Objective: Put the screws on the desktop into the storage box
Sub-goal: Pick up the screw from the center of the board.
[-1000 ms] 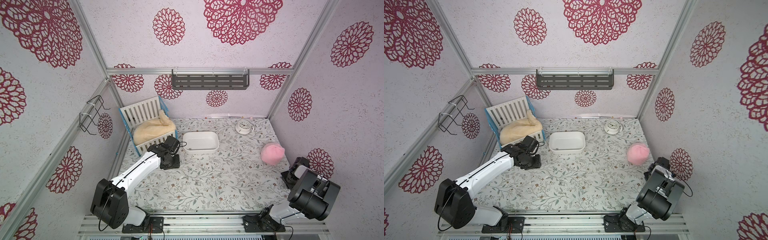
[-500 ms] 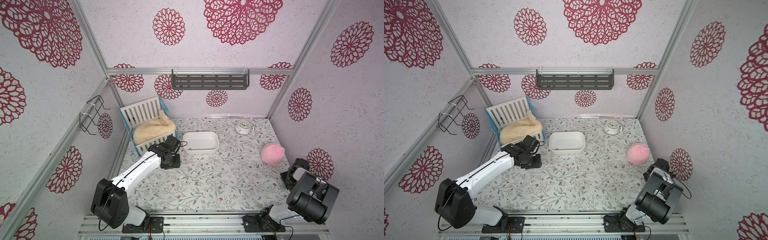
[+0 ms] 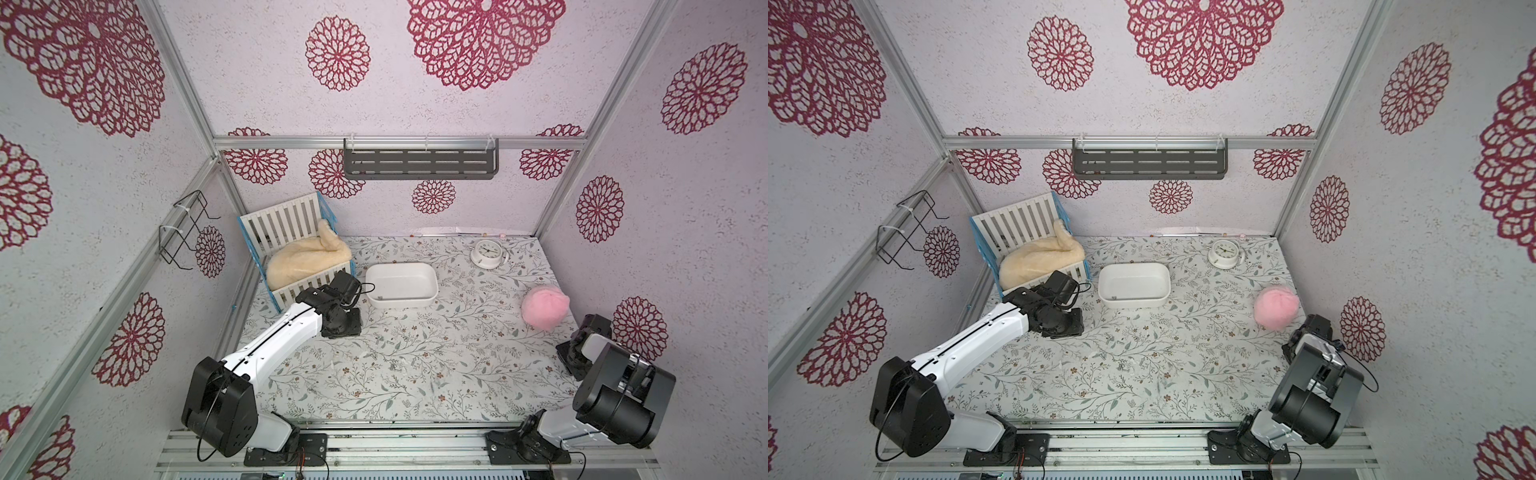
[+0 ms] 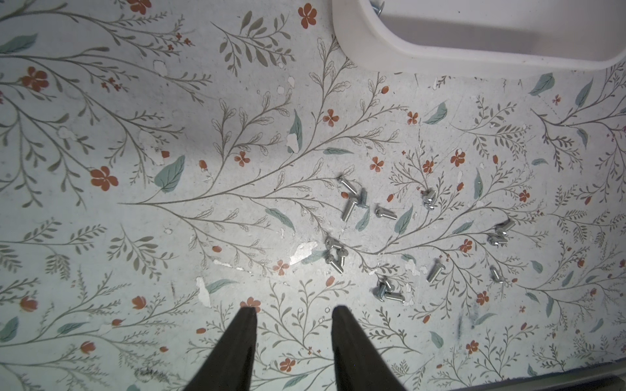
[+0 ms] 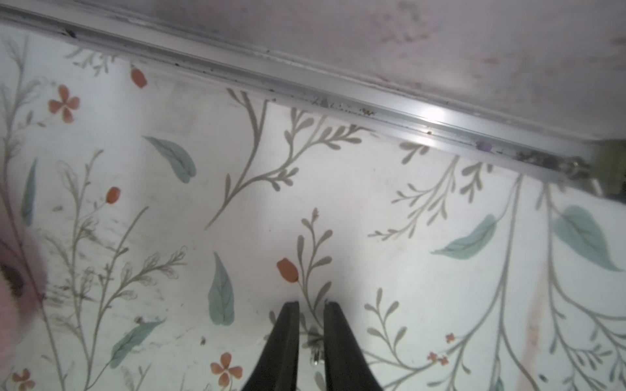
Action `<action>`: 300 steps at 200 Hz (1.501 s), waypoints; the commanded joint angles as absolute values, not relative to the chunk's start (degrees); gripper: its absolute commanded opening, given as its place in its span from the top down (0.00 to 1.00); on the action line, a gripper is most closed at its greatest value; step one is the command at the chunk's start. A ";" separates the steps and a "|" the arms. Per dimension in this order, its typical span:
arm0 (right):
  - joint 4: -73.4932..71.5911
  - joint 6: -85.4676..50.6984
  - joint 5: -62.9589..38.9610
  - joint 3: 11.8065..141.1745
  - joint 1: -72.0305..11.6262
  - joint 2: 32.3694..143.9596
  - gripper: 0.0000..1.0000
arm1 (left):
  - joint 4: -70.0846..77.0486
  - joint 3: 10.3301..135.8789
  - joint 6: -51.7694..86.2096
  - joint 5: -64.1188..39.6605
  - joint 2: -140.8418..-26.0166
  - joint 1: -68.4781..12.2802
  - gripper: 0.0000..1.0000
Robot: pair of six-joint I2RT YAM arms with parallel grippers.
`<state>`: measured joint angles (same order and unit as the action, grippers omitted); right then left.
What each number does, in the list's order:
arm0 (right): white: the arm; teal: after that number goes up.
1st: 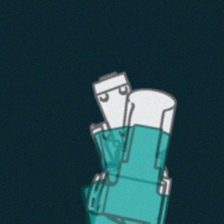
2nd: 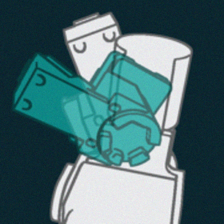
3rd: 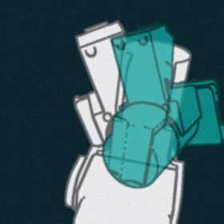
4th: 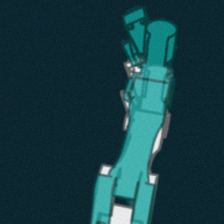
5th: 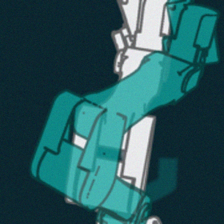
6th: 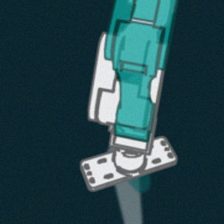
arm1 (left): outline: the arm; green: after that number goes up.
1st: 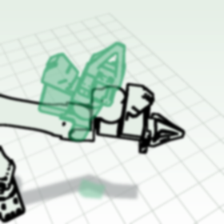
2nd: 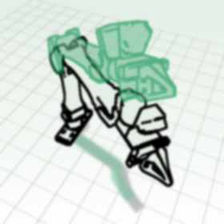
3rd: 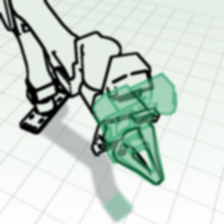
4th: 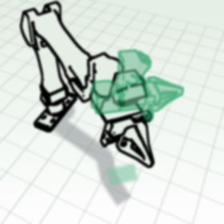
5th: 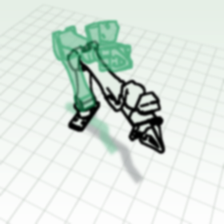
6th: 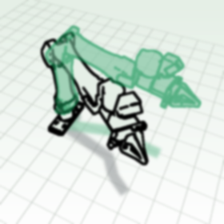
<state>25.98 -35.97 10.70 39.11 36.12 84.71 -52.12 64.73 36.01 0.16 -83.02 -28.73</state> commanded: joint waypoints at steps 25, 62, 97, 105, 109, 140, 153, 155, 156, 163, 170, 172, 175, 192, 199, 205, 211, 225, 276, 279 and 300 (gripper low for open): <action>32.71 -35.26 4.63 35.69 33.80 88.07 0.80 | -51.48 65.74 35.80 0.24 -83.63 -29.40 0.58; 34.16 -35.56 3.60 35.33 33.07 85.98 0.78 | -51.48 65.56 35.85 0.09 -83.58 -29.41 0.58; 35.77 -36.17 3.14 35.33 32.21 84.08 0.75 | -51.46 65.64 35.69 0.08 -83.41 -29.38 0.58; 35.89 -36.07 2.99 35.57 31.89 83.79 0.75 | -51.44 65.65 35.82 0.00 -83.56 -29.41 0.58; 36.14 -36.06 3.09 35.79 31.68 83.62 0.75 | -51.43 65.65 35.83 -0.01 -83.54 -29.42 0.58; 38.40 -37.70 2.48 37.03 28.87 79.41 0.71 | -51.43 65.83 35.87 -0.26 -83.87 -29.66 0.58; 40.22 -38.37 2.68 37.61 27.59 78.14 0.69 | -51.45 65.91 35.78 -0.13 -83.85 -29.71 0.57; 40.36 -38.44 2.60 37.68 27.49 77.96 0.68 | -51.45 65.92 35.82 -0.12 -83.83 -29.71 0.57; 40.44 -38.51 2.58 37.69 27.45 77.87 0.68 | -51.48 65.92 35.79 -0.15 -83.84 -29.71 0.57; 41.18 -38.94 2.27 37.62 27.17 77.17 0.65 | -51.43 65.96 35.80 -0.09 -83.88 -29.71 0.57; 41.69 -39.31 1.99 37.45 26.84 76.46 0.63 | -51.46 66.09 35.73 -0.18 -83.97 -29.84 0.57; 41.87 -39.36 1.95 37.40 26.75 76.25 0.62 | -51.49 66.05 35.74 -0.22 -83.97 -29.85 0.57; 42.15 -39.52 2.00 37.36 26.66 75.99 0.61 | -51.46 66.09 35.73 -0.19 -84.08 -29.82 0.57; 43.18 -40.57 1.65 36.72 26.59 74.18 0.59 | -51.48 66.30 35.78 -0.31 -84.28 -29.87 0.57; 43.53 -41.00 1.76 36.54 26.59 73.77 0.57 | -51.50 66.43 35.84 -0.37 -84.37 -29.88 0.57; 43.82 -41.41 2.06 36.49 26.54 73.38 0.55 | -51.49 66.48 35.79 -0.47 -84.54 -29.95 0.57; 43.94 -41.76 2.23 36.32 26.55 73.14 0.54 | -51.46 66.61 35.81 -0.51 -84.66 -29.98 0.57; 44.18 -42.31 2.20 36.04 26.63 72.64 0.50 | -51.49 66.80 35.67 -0.59 -84.73 -30.10 0.58; 47.38 -43.15 4.73 36.30 27.32 71.24 0.43 | -51.49 66.62 35.09 -0.63 -84.83 -30.06 0.57; 47.56 -43.20 4.93 36.30 27.47 71.19 0.43 | -51.46 66.59 35.13 -0.65 -84.83 -30.12 0.57; 48.30 -42.99 6.43 36.60 29.02 70.84 0.42 | -51.44 66.57 34.82 -0.62 -85.07 -30.07 0.57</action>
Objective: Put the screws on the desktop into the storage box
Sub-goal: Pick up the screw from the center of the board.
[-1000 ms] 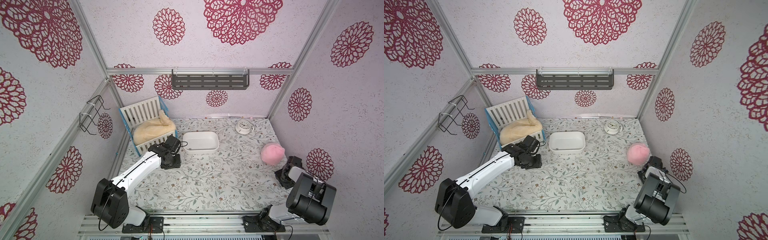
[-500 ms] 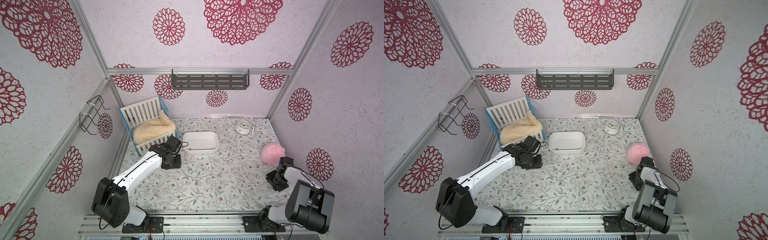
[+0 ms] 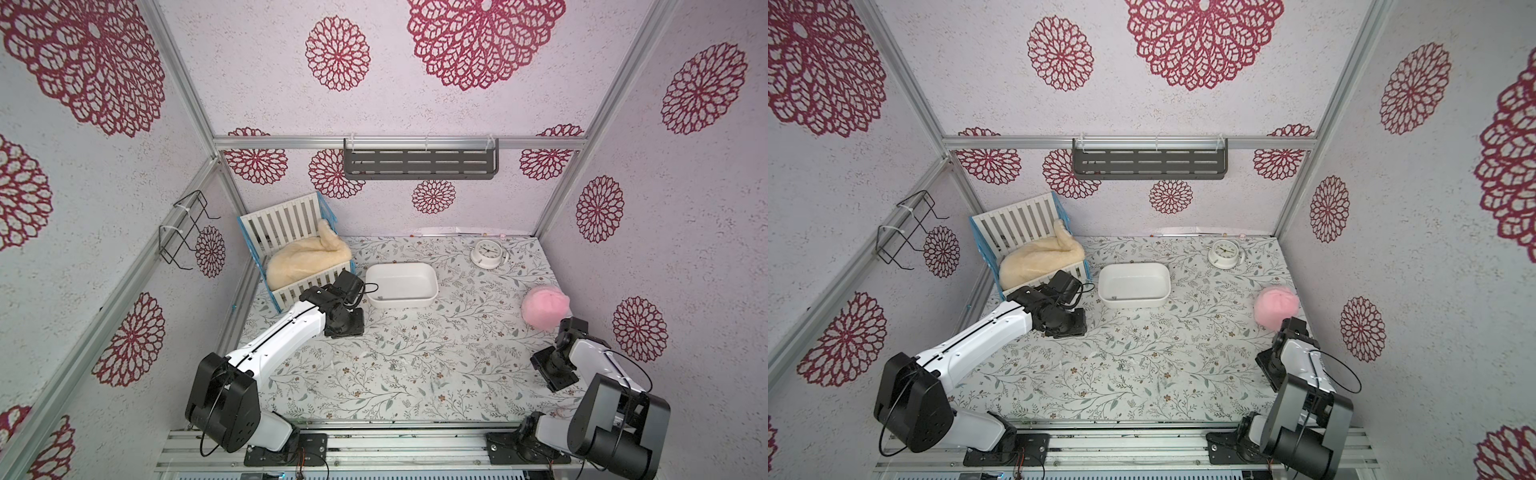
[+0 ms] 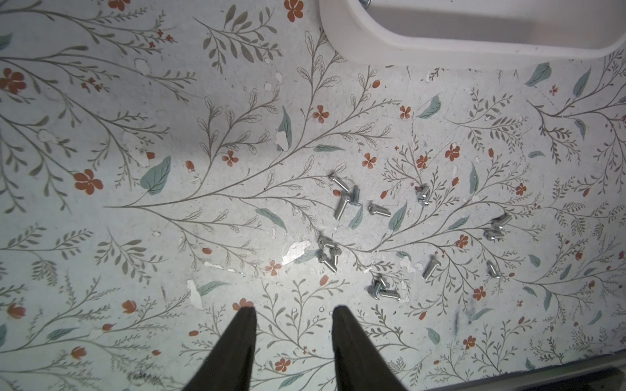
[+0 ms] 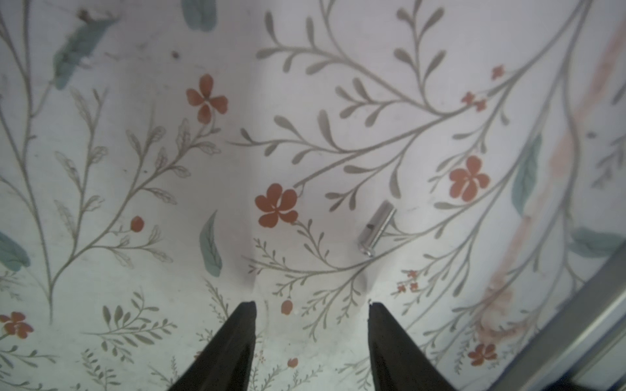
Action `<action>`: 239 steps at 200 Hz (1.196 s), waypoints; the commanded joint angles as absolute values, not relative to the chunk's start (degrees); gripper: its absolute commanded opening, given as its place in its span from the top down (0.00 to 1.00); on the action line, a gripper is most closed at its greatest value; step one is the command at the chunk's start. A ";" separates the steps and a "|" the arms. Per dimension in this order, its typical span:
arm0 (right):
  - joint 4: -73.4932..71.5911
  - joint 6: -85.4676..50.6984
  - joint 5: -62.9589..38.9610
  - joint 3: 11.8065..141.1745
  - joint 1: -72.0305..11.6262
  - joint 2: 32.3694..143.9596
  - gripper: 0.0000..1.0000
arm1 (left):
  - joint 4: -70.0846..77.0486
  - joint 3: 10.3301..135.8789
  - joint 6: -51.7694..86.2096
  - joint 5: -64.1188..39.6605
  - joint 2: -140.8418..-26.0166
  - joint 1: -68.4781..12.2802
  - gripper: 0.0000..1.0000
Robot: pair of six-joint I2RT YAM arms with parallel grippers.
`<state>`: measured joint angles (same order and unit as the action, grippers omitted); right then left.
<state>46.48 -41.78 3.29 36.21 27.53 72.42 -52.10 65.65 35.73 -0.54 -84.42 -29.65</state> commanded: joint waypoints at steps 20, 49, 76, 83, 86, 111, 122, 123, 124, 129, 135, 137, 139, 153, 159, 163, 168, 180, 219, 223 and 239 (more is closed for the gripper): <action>48.27 -42.04 6.77 36.74 30.74 70.75 0.43 | -51.36 66.66 34.56 -0.71 -85.25 -30.12 0.57; 48.77 -41.48 6.95 37.34 31.88 71.18 0.44 | -51.50 66.88 34.26 -0.88 -85.56 -30.03 0.57; 47.91 -40.72 7.41 37.05 33.11 72.49 0.45 | -51.45 66.80 34.05 -0.88 -85.68 -29.97 0.57; 47.37 -40.61 7.38 36.84 33.28 72.96 0.46 | -51.41 66.76 34.13 -1.00 -85.86 -29.97 0.57; 47.16 -40.68 7.32 36.71 33.37 73.16 0.46 | -51.41 66.79 34.25 -1.17 -85.90 -29.97 0.57; 45.09 -41.05 6.18 35.49 34.00 74.93 0.49 | -51.40 66.88 34.47 -1.61 -86.42 -29.97 0.57; 44.42 -41.13 5.89 35.12 34.25 75.52 0.49 | -51.42 66.88 34.47 -1.37 -86.25 -29.97 0.57; 44.36 -41.13 5.89 35.05 34.27 75.55 0.49 | -51.46 66.88 34.46 -1.34 -86.24 -29.97 0.57; 44.33 -41.13 5.89 35.01 34.27 75.61 0.49 | -51.48 66.88 34.46 -1.29 -86.27 -29.97 0.57; 44.10 -41.22 5.89 34.98 34.41 75.75 0.50 | -51.50 66.88 34.35 -1.10 -86.18 -29.98 0.57; 43.74 -41.22 5.89 34.90 34.53 75.93 0.50 | -51.44 66.80 34.13 -0.89 -86.14 -29.98 0.57; 43.63 -41.22 5.89 34.89 34.54 75.98 0.50 | -51.44 66.80 34.15 -0.82 -86.13 -29.97 0.57; 43.60 -41.22 5.89 34.89 34.61 76.06 0.50 | -51.42 66.75 34.05 -0.75 -86.09 -29.97 0.57; 43.03 -41.31 6.02 34.98 34.89 76.43 0.50 | -51.50 66.68 33.97 -0.39 -86.08 -29.90 0.57; 42.77 -41.32 5.98 34.98 35.02 76.51 0.50 | -51.48 66.69 33.88 -0.42 -86.12 -29.94 0.57; 42.69 -41.31 6.04 34.98 35.05 76.54 0.50 | -51.47 66.72 33.86 -0.37 -86.21 -29.89 0.57; 42.49 -41.31 6.06 34.98 35.22 76.70 0.50 | -51.44 66.79 33.92 -0.40 -86.21 -29.88 0.57; 42.19 -41.26 5.98 34.89 35.40 77.07 0.50 | -51.43 66.88 33.92 -0.49 -86.47 -29.88 0.57; 41.62 -41.31 5.89 34.46 36.11 77.52 0.58 | -51.45 67.23 34.10 -0.93 -86.79 -29.88 0.57; 41.51 -41.31 5.89 34.45 36.12 77.52 0.59 | -51.48 67.21 34.17 -0.89 -86.76 -29.90 0.57; 41.31 -41.31 5.71 34.04 36.30 77.65 0.63 | -51.48 67.23 34.16 -0.95 -86.77 -29.88 0.57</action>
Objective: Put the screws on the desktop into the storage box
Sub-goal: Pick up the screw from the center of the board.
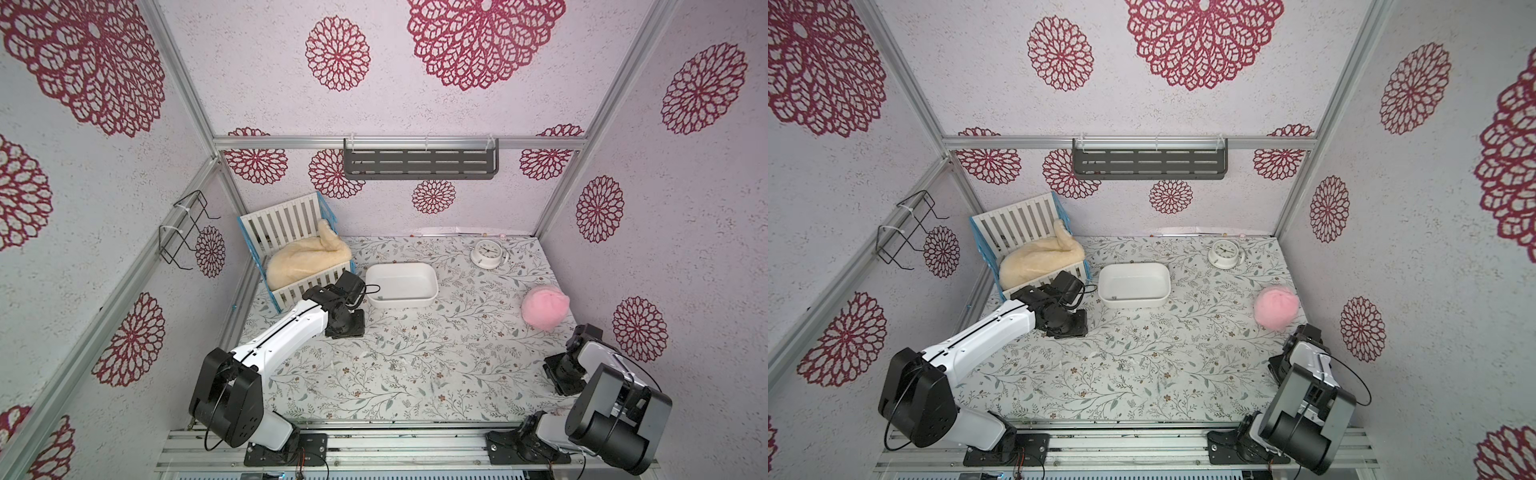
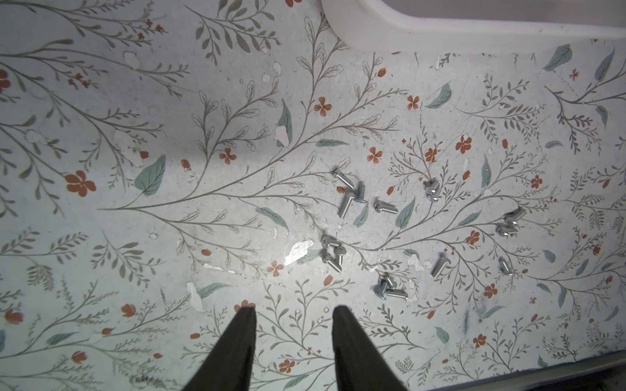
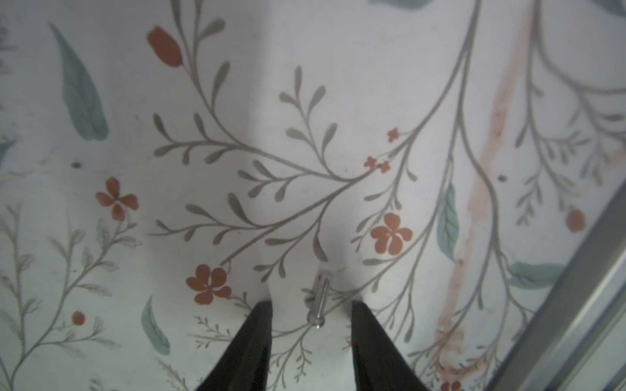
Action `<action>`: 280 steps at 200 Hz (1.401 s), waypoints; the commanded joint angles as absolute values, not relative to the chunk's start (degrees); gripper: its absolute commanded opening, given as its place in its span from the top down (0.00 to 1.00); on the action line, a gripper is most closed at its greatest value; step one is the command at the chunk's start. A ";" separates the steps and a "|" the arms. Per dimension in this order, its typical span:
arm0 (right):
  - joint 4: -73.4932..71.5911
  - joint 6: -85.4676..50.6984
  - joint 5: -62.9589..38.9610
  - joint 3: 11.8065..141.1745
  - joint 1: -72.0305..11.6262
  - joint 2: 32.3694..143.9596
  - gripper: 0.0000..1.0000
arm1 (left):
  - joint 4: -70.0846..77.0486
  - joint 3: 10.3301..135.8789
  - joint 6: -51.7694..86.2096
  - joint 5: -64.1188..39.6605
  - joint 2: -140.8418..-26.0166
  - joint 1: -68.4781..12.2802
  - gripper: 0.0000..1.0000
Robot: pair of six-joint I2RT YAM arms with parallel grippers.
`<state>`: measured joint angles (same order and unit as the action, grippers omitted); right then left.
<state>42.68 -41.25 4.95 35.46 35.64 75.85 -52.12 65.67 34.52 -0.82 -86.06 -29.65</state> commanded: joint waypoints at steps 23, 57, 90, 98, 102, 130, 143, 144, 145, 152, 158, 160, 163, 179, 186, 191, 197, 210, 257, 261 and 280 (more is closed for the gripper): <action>40.86 -41.31 5.45 33.40 36.80 77.78 0.70 | -51.50 67.23 34.19 -1.19 -86.80 -29.88 0.57; 40.33 -41.21 5.28 33.09 37.34 78.30 0.78 | -51.49 67.02 34.34 -1.22 -86.63 -29.88 0.57; 39.50 -41.16 4.85 32.44 37.70 79.14 0.82 | -51.50 66.97 34.38 -1.44 -86.65 -29.97 0.57; 39.36 -41.07 4.68 32.36 37.71 79.35 0.83 | -51.50 66.93 34.39 -1.47 -86.62 -29.94 0.57; 39.35 -41.05 4.68 32.37 37.78 79.43 0.83 | -51.43 66.95 34.40 -1.33 -86.62 -29.97 0.57; 38.98 -40.85 4.31 32.17 37.78 79.72 0.86 | -51.50 66.91 34.37 -1.42 -86.53 -30.01 0.57; 38.93 -40.69 4.03 32.08 37.77 79.88 0.88 | -51.46 66.84 34.39 -1.45 -86.49 -29.97 0.57; 38.93 -40.69 3.99 32.08 37.74 79.89 0.88 | -51.44 66.82 34.38 -1.43 -86.49 -29.97 0.57; 38.93 -40.69 3.97 32.08 37.77 79.89 0.88 | -51.47 66.81 34.37 -1.46 -86.49 -29.97 0.57; 38.87 -40.61 3.91 32.08 37.79 79.98 0.89 | -51.46 66.80 34.38 -1.45 -86.56 -30.00 0.57; 38.88 -40.61 3.89 32.08 37.79 79.91 0.89 | -51.42 66.80 34.45 -1.57 -86.51 -29.97 0.57; 38.90 -40.61 3.87 32.08 37.79 79.90 0.89 | -51.44 66.75 34.41 -1.56 -86.49 -29.97 0.57; 38.93 -40.61 3.87 32.08 37.77 79.89 0.90 | -51.44 66.73 34.39 -1.51 -86.49 -29.98 0.57; 38.93 -40.52 3.69 31.99 37.79 79.89 0.92 | -51.47 66.79 34.38 -1.57 -86.48 -29.98 0.57; 38.91 -40.44 3.56 31.99 37.79 79.98 0.93 | -51.47 66.79 34.30 -1.50 -86.51 -29.97 0.57; 38.96 -40.35 3.52 31.99 37.79 80.05 0.94 | -51.48 66.75 34.32 -1.50 -86.49 -30.01 0.57; 39.01 -40.32 3.43 31.99 37.77 80.07 0.94 | -51.49 66.79 34.32 -1.44 -86.43 -29.98 0.58; 38.89 -40.34 3.39 31.91 37.79 80.16 0.96 | -51.43 66.88 34.19 -1.47 -86.42 -29.97 0.57; 38.99 -39.43 1.82 32.07 37.75 79.82 1.00 | -51.49 66.88 34.24 -1.46 -86.40 -29.97 0.57; 39.02 -39.36 1.74 32.21 37.71 79.73 1.00 | -51.47 66.82 34.24 -1.41 -86.42 -29.97 0.58; 39.80 -38.81 0.67 32.93 37.53 79.37 1.00 | -51.47 67.05 34.22 -1.45 -86.61 -29.97 0.57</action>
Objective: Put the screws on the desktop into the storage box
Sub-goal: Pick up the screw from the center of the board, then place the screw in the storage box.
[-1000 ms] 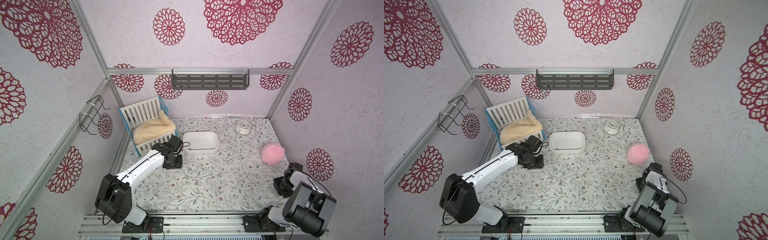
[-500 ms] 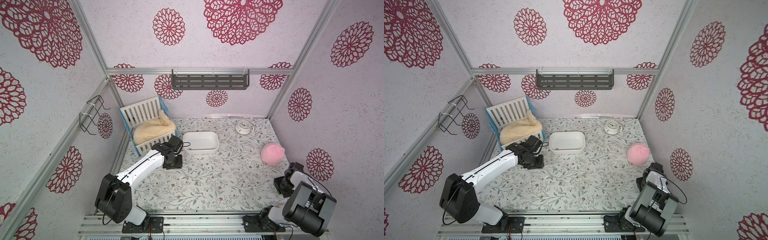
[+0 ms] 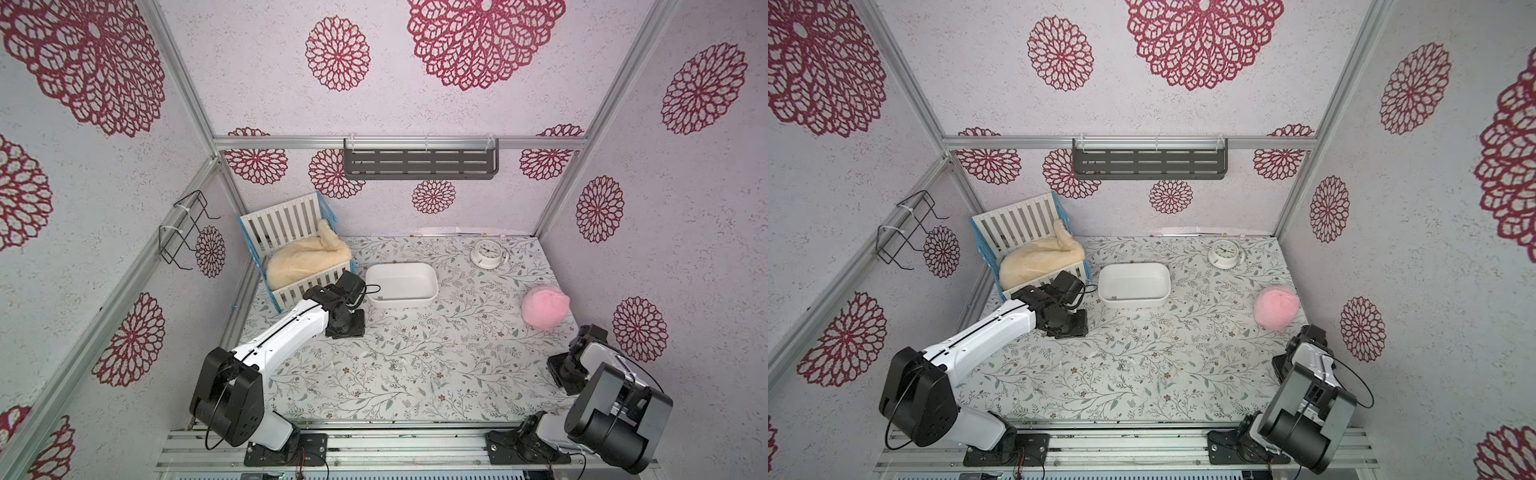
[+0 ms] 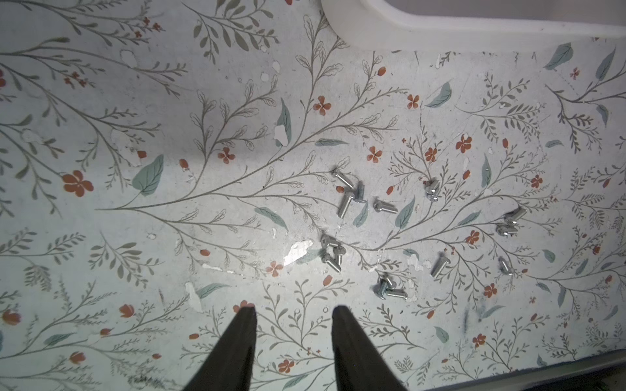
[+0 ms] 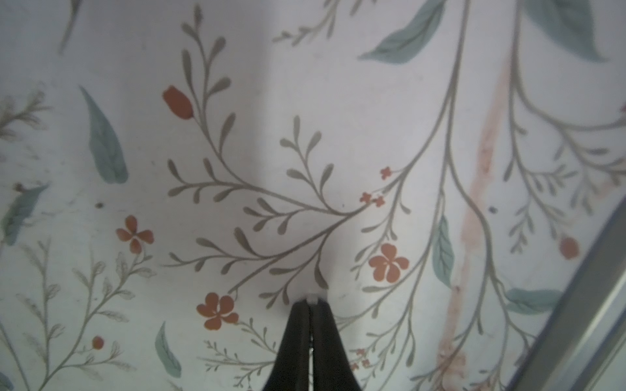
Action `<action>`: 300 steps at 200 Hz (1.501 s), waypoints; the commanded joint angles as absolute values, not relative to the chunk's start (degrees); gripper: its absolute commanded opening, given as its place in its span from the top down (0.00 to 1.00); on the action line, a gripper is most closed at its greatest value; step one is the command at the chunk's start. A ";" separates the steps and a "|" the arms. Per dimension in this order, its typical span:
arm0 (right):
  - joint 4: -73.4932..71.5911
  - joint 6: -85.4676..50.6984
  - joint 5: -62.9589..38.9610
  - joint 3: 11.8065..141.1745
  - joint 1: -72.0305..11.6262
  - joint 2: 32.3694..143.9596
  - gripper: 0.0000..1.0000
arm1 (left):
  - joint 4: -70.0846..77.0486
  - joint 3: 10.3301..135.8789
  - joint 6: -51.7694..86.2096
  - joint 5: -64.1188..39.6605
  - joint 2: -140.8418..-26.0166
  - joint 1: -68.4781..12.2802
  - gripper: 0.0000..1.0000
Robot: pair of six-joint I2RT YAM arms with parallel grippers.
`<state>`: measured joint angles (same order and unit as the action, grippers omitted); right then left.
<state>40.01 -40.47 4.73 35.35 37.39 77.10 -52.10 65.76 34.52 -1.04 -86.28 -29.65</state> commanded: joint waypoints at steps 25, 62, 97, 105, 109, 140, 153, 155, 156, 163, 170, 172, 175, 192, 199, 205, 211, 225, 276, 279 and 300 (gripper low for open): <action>40.90 -38.71 -1.60 33.96 36.81 78.28 1.00 | -51.50 67.15 34.45 -1.64 -86.75 -29.97 0.57; 41.66 -41.22 -3.92 34.63 32.30 77.96 1.00 | -51.46 66.76 34.58 -1.53 -86.56 -30.02 0.57; 41.91 -44.56 -4.70 34.97 26.32 77.56 1.00 | -51.50 66.35 34.72 -1.37 -86.06 -29.99 0.58; 42.11 -45.40 -4.90 35.19 24.91 77.31 1.00 | -51.50 66.27 34.77 -1.27 -86.00 -29.98 0.57; 42.25 -45.80 -4.99 35.43 24.13 77.14 1.00 | -51.50 66.25 34.74 -1.21 -86.03 -29.99 0.58; 43.72 -49.08 -5.47 38.23 17.55 76.08 1.00 | -51.46 66.35 34.81 -1.09 -86.12 -29.98 0.57; 44.03 -50.24 -5.94 39.44 14.52 76.13 1.00 | -51.44 66.44 34.85 -1.12 -86.20 -29.97 0.58; 44.12 -50.42 -6.08 39.63 14.11 76.16 1.00 | -51.44 66.44 34.84 -1.07 -86.24 -29.97 0.57; 44.12 -50.48 -6.12 39.72 13.87 76.18 1.00 | -51.47 66.44 34.87 -1.11 -86.23 -29.97 0.57; 44.23 -51.10 -6.51 40.34 12.11 76.35 1.00 | -51.46 66.51 34.89 -1.00 -86.29 -29.99 0.57; 44.45 -51.81 -6.62 41.18 10.32 76.51 1.00 | -51.49 66.56 34.90 -0.93 -86.30 -29.95 0.57; 44.47 -52.04 -6.55 41.43 9.72 76.52 1.00 | -51.48 66.56 34.94 -0.94 -86.31 -29.97 0.57; 44.61 -52.23 -6.52 41.90 9.00 76.59 1.00 | -51.46 66.60 34.90 -0.93 -86.26 -29.97 0.57; 45.60 -53.53 -5.74 44.86 4.84 77.05 1.00 | -51.46 66.66 34.83 -0.63 -86.19 -29.93 0.57; 46.03 -53.85 -5.61 46.28 3.35 77.45 1.00 | -51.50 66.62 34.82 -0.50 -86.12 -29.98 0.57; 46.39 -54.06 -5.54 47.68 1.98 77.86 1.00 | -51.49 66.61 34.81 -0.44 -86.04 -29.98 0.57; 46.78 -54.27 -5.38 49.09 0.71 78.40 1.00 | -51.50 66.62 34.76 -0.32 -85.97 -29.97 0.57; 47.36 -54.53 -5.44 52.33 -2.10 79.87 1.00 | -51.48 66.44 34.63 -0.02 -85.84 -29.97 0.57; 48.90 -55.90 -4.68 68.26 -13.68 88.59 1.00 | -51.46 66.02 34.80 0.79 -84.26 -28.40 0.57; 49.04 -55.99 -4.45 69.30 -14.42 89.27 1.00 | -51.45 65.96 34.83 0.68 -84.13 -28.17 0.57; 49.65 -56.42 -3.44 77.41 -19.00 94.84 1.00 | -51.44 65.79 35.01 0.59 -82.83 -26.62 0.57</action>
<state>48.75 -54.81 -5.32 69.87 -14.79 90.74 -52.10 65.76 34.59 -0.16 -85.43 -28.42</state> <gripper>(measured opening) 0.048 0.425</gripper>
